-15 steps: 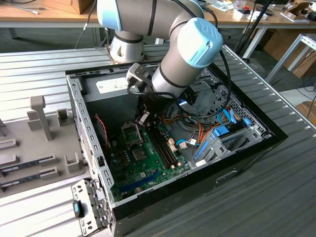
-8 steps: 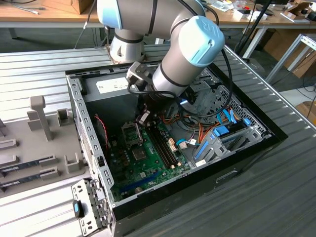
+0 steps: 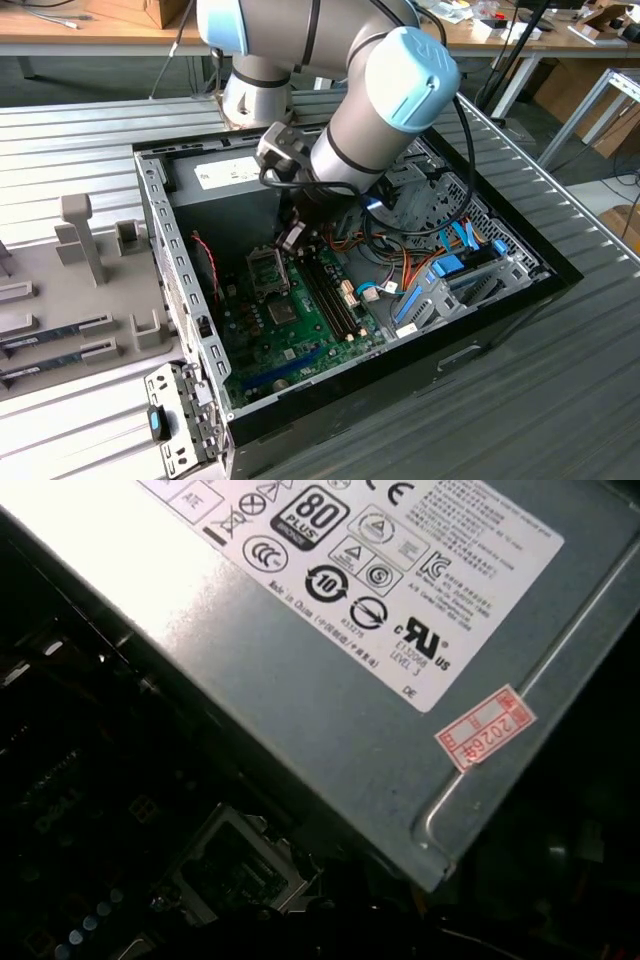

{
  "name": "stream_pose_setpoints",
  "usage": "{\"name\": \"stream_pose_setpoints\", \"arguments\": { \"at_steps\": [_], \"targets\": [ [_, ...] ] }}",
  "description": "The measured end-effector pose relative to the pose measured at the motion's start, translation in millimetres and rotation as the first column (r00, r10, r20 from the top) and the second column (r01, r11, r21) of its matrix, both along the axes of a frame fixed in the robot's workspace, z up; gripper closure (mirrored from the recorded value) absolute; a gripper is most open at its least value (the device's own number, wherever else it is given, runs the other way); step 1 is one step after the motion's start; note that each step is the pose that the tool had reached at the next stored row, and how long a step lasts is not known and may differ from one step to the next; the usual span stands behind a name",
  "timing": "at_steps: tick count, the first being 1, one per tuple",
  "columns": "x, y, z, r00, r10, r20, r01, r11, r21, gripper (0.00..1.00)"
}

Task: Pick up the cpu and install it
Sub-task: 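Close the cpu cover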

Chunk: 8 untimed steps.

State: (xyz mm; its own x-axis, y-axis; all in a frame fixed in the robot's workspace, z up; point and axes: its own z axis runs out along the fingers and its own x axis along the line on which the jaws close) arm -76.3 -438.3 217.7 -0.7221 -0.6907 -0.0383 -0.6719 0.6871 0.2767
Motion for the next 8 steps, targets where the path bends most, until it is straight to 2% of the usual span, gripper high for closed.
{"name": "stream_pose_setpoints", "arguments": {
  "at_steps": [8],
  "targets": [
    [-1.4, -2.5, 2.1, 1.0000, 0.000, 0.0000, 0.000, 1.0000, 0.0026, 0.89]
  ]
}}
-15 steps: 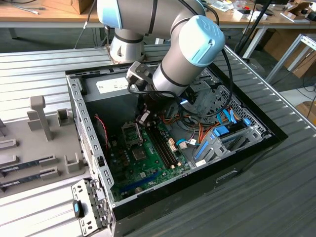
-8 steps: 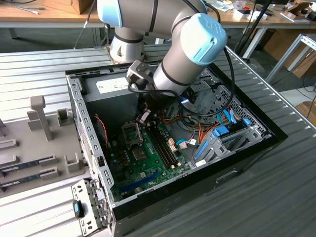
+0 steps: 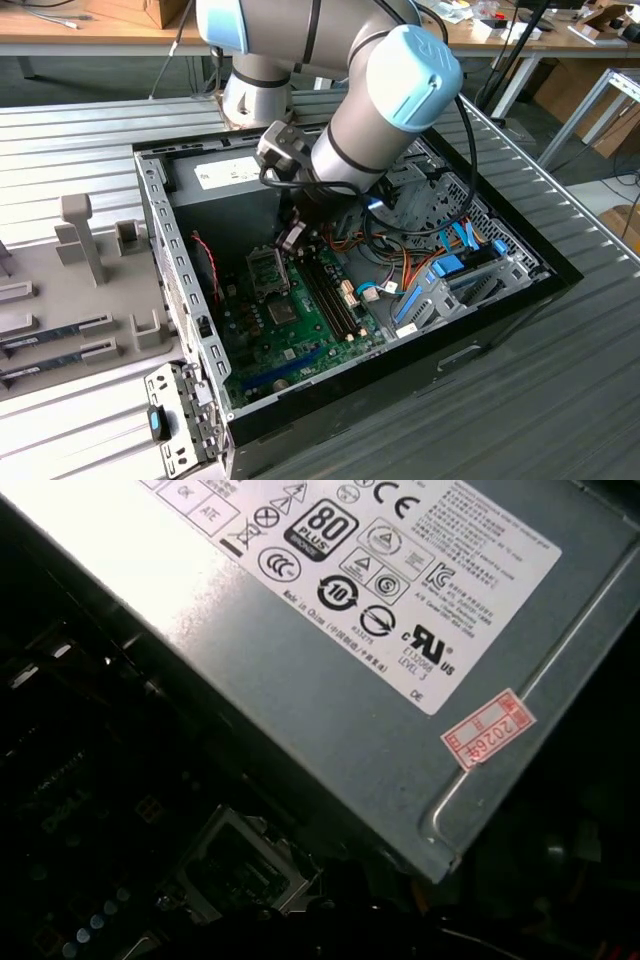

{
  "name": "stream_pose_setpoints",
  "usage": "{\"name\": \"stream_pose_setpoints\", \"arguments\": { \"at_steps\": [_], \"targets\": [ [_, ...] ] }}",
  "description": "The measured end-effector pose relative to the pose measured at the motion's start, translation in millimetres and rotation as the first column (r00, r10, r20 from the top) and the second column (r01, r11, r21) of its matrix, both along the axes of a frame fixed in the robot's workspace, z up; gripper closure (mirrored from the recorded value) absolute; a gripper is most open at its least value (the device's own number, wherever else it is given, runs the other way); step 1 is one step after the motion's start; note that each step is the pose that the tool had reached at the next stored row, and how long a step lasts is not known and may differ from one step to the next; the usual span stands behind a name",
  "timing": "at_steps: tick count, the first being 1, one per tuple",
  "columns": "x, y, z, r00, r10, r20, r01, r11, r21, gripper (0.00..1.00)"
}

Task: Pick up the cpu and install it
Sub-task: 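Close the cpu cover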

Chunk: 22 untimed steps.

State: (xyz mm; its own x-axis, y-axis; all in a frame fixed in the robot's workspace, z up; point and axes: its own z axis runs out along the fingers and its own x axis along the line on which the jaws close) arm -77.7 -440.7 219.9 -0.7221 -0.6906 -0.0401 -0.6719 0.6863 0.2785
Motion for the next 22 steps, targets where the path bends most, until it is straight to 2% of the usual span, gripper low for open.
{"name": "stream_pose_setpoints", "arguments": {
  "at_steps": [5, 9, 13, 22],
  "targets": [
    [-0.9, -2.6, 0.6, 1.0000, 0.000, 0.0000, 0.000, 1.0000, 0.0015, 0.89],
    [-1.2, -6.8, 2.4, 1.0000, 0.000, -0.0001, 0.000, 1.0000, 0.0034, 0.89],
    [-1.2, -9.1, 4.4, 1.0000, 0.000, -0.0001, 0.000, 1.0000, 0.0048, 0.89],
    [-1.2, -13.1, 12.4, 1.0000, 0.000, 0.0000, 0.000, 1.0000, 0.0071, 0.89]
  ]
}}
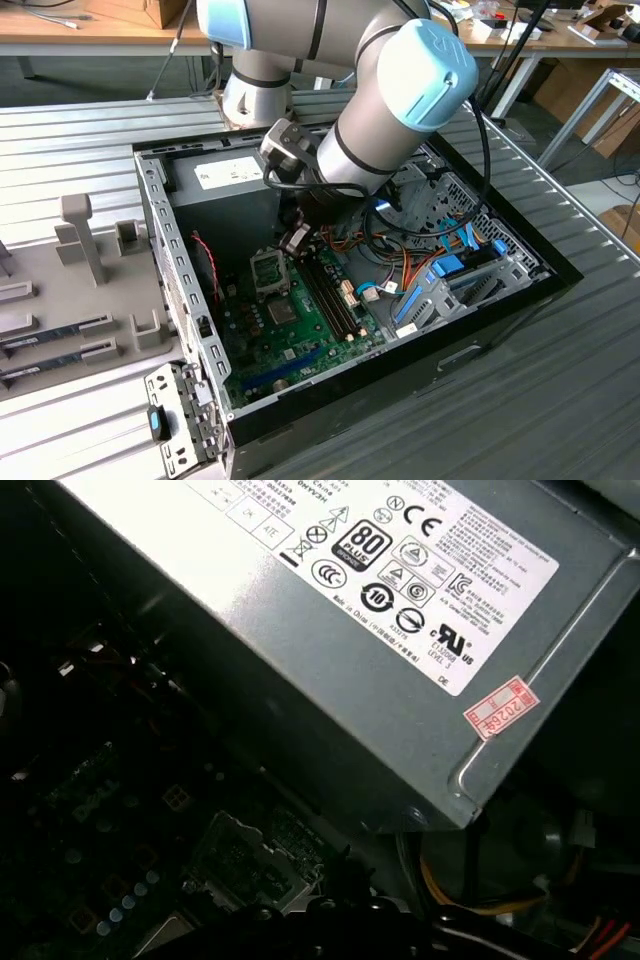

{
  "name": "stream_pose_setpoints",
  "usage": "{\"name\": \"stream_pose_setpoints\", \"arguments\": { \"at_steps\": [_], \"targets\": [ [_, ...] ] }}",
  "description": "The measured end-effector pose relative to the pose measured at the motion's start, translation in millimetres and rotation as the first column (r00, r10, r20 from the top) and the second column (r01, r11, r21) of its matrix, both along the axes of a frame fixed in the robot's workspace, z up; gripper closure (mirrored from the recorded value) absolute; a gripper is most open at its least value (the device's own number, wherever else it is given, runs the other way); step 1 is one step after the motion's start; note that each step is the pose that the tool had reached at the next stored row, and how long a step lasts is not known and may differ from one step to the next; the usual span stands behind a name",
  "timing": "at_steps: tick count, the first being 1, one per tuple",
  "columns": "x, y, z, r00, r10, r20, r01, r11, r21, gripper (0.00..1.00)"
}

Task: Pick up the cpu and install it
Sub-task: 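Close the cpu cover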

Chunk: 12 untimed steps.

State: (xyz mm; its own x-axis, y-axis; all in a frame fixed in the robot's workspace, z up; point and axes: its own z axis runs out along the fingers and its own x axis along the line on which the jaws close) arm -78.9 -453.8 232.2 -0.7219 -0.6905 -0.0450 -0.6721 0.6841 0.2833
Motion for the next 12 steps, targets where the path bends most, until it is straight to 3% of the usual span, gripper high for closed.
{"name": "stream_pose_setpoints", "arguments": {
  "at_steps": [9, 12],
  "targets": [
    [0.0, -2.1, 4.2, 1.0000, 0.000, 0.0001, 0.000, 1.0000, 0.0007, 0.89],
    [0.0, -2.6, 4.8, 1.0000, 0.000, 0.0000, 0.000, 1.0000, 0.0041, 0.89]
  ]
}}
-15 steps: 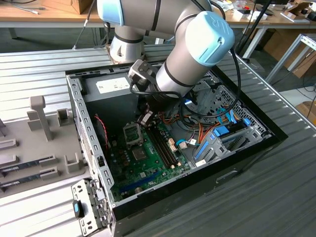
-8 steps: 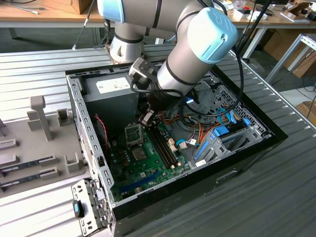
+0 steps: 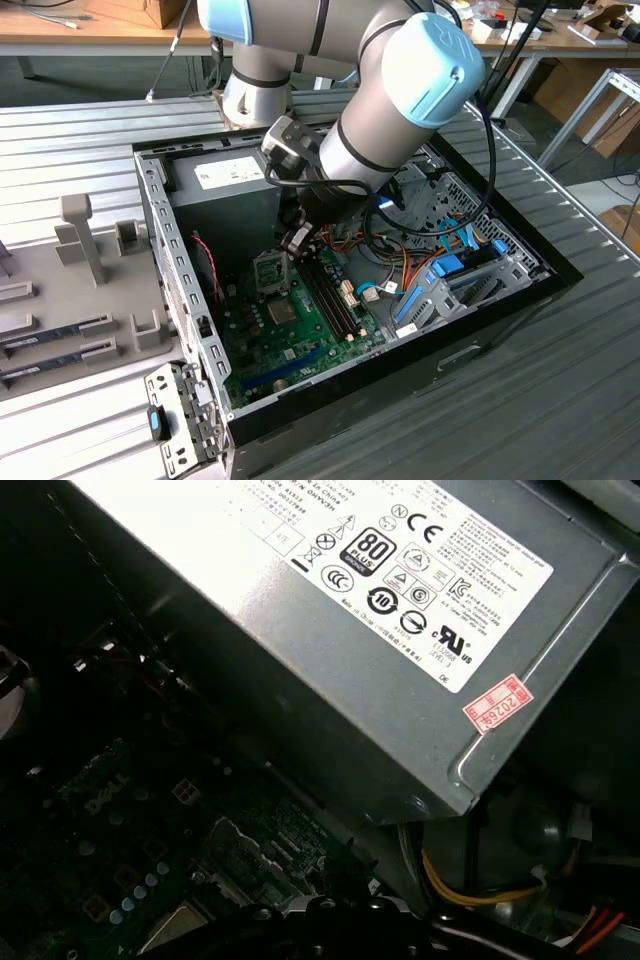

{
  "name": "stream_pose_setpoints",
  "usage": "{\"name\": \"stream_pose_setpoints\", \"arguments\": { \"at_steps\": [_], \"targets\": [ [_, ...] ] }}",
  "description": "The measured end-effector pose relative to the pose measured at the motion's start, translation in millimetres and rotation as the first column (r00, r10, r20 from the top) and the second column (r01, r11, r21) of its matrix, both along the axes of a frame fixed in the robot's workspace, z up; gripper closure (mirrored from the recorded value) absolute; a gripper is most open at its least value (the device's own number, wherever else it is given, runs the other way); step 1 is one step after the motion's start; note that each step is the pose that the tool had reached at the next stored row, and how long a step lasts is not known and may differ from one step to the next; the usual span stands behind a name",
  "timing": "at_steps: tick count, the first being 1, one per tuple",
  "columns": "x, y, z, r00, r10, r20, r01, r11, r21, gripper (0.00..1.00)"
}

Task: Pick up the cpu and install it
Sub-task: 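Close the cpu cover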

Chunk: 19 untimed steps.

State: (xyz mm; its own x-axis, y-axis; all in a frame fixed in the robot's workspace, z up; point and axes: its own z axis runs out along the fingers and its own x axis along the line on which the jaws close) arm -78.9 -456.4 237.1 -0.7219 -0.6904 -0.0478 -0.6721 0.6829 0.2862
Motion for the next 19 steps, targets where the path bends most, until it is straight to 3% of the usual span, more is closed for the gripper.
{"name": "stream_pose_setpoints", "arguments": {
  "at_steps": [6, 19],
  "targets": [
    [0.0, -6.6, 0.0, 1.0000, 0.000, 0.0001, 0.000, 0.9999, 0.0100, 0.89],
    [0.0, -7.8, 6.4, 1.0000, 0.000, 0.0001, 0.000, 0.9997, 0.0226, 0.89]
  ]
}}
